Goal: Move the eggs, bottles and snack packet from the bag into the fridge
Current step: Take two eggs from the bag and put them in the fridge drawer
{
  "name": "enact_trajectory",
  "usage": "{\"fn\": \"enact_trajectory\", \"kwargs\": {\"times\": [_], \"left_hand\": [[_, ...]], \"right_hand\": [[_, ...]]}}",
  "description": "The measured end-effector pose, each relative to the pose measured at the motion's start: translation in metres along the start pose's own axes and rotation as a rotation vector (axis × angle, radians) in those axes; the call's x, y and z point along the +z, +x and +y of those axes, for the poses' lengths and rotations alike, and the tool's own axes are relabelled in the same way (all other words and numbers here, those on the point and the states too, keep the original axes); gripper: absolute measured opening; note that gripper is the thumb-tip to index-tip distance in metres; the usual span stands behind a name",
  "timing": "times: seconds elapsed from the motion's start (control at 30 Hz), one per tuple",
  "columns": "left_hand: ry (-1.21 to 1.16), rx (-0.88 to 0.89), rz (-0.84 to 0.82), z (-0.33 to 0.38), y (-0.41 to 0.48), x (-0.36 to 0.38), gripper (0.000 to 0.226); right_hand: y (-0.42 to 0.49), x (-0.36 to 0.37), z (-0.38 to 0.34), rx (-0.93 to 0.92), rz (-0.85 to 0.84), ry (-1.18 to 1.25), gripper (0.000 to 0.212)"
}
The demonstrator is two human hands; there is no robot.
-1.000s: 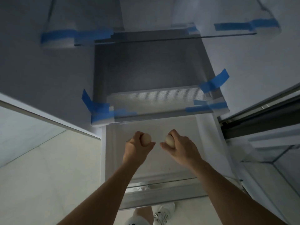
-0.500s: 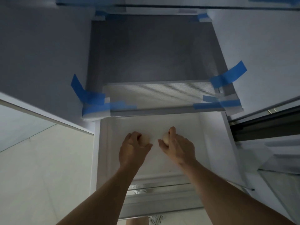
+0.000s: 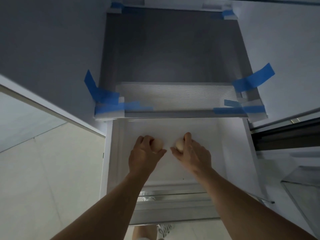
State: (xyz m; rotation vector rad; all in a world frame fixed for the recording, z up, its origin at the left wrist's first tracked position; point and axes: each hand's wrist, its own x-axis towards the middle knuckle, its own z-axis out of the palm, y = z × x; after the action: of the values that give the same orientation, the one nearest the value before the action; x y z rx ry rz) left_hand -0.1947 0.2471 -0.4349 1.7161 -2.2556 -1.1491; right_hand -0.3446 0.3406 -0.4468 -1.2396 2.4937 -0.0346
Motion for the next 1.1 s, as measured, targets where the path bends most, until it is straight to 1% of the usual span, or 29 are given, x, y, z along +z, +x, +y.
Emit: {"fn": "enact_trajectory", "kwargs": {"times": [0.23,0.37,0.5,0.63,0.83,1.0,1.1], "left_hand": [[0.025,-0.003,-0.046,0.004,0.000,-0.004,0.063],[0.084,0.007,-0.068,0.006,-0.003,-0.009,0.071],[0.118,-0.015,-0.082,0.013,-0.007,-0.019,0.080],[0.132,0.020,-0.082,0.020,-0.017,-0.033,0.087],[0.236,0.170,-0.043,0.032,-0.066,-0.061,0.084],[0.296,0.340,0.027,0.036,-0.116,-0.077,0.071],[0.363,0.444,0.058,0.031,-0.141,-0.078,0.068]], "right_hand": [[-0.004,-0.005,0.003,0.007,-0.015,0.002,0.068],[-0.007,-0.012,0.006,0.008,-0.049,0.031,0.067],[-0.013,-0.025,0.010,-0.067,0.026,-0.020,0.070],[-0.027,-0.047,0.016,-0.161,0.114,-0.086,0.070],[-0.069,-0.079,0.029,-0.262,0.266,-0.064,0.063],[-0.106,-0.096,0.035,-0.307,0.317,0.013,0.064],[-0.130,-0.098,0.039,-0.322,0.325,0.037,0.062]]}}
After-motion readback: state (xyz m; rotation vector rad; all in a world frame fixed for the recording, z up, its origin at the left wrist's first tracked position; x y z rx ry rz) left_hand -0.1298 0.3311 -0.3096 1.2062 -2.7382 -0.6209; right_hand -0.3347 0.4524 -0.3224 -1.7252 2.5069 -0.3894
